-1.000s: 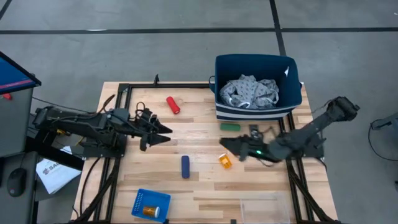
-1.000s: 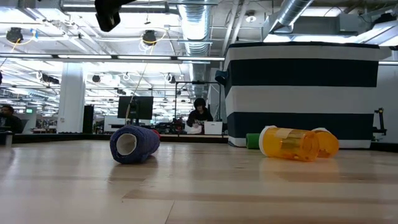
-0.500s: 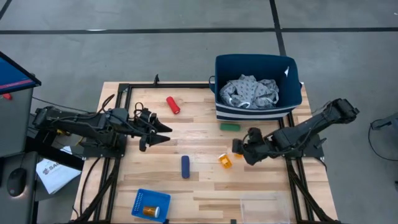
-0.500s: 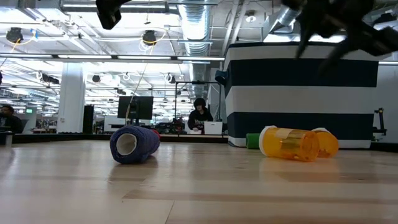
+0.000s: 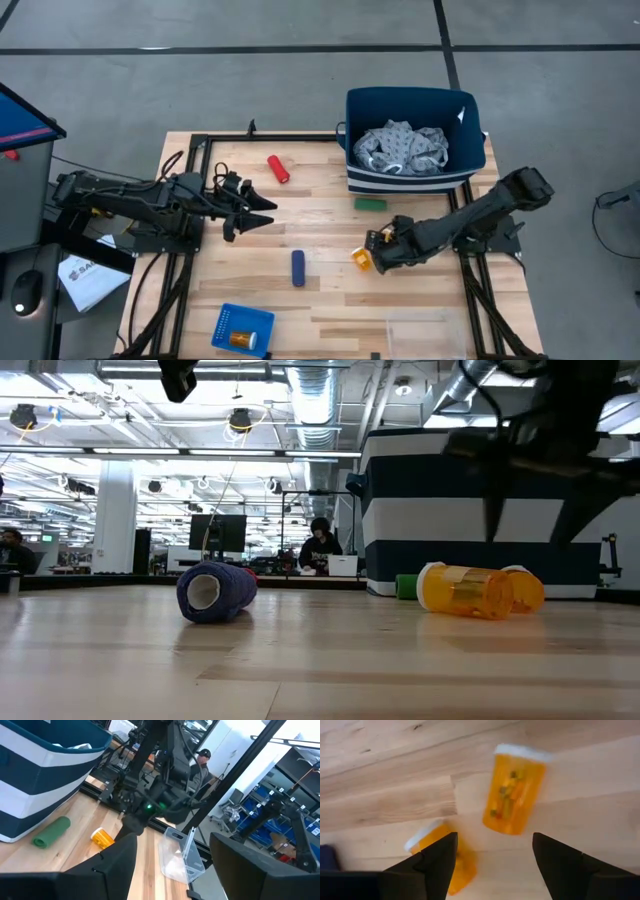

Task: Pick & place medical supplies in basket/bin
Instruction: Put the right orange pill bottle into the blue basket

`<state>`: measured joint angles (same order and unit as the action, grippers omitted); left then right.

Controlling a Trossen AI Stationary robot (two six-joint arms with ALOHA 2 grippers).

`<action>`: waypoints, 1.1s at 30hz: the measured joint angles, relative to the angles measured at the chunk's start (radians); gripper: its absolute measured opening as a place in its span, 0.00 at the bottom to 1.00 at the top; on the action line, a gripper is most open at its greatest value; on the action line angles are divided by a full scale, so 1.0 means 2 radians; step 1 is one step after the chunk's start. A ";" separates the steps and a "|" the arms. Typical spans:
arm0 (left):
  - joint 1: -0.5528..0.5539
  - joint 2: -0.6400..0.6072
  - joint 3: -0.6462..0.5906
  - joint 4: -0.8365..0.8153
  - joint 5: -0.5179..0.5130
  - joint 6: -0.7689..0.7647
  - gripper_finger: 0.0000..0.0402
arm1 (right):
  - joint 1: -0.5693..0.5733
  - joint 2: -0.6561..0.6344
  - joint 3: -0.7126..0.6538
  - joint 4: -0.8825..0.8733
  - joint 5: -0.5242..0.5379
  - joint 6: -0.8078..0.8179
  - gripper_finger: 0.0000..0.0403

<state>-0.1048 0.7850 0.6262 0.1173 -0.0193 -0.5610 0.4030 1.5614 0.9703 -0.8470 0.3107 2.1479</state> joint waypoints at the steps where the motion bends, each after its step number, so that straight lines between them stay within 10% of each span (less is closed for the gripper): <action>1: 0.000 0.000 0.000 0.000 0.000 0.000 0.60 | -0.003 0.005 0.000 0.001 0.000 0.000 0.63; 33: 0.000 0.000 0.000 0.017 0.004 -0.024 0.60 | -0.016 0.078 -0.032 0.031 -0.028 -0.002 0.64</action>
<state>-0.1051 0.7853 0.6262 0.1513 -0.0105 -0.6083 0.3715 1.7164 0.9066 -0.7845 0.2554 2.1434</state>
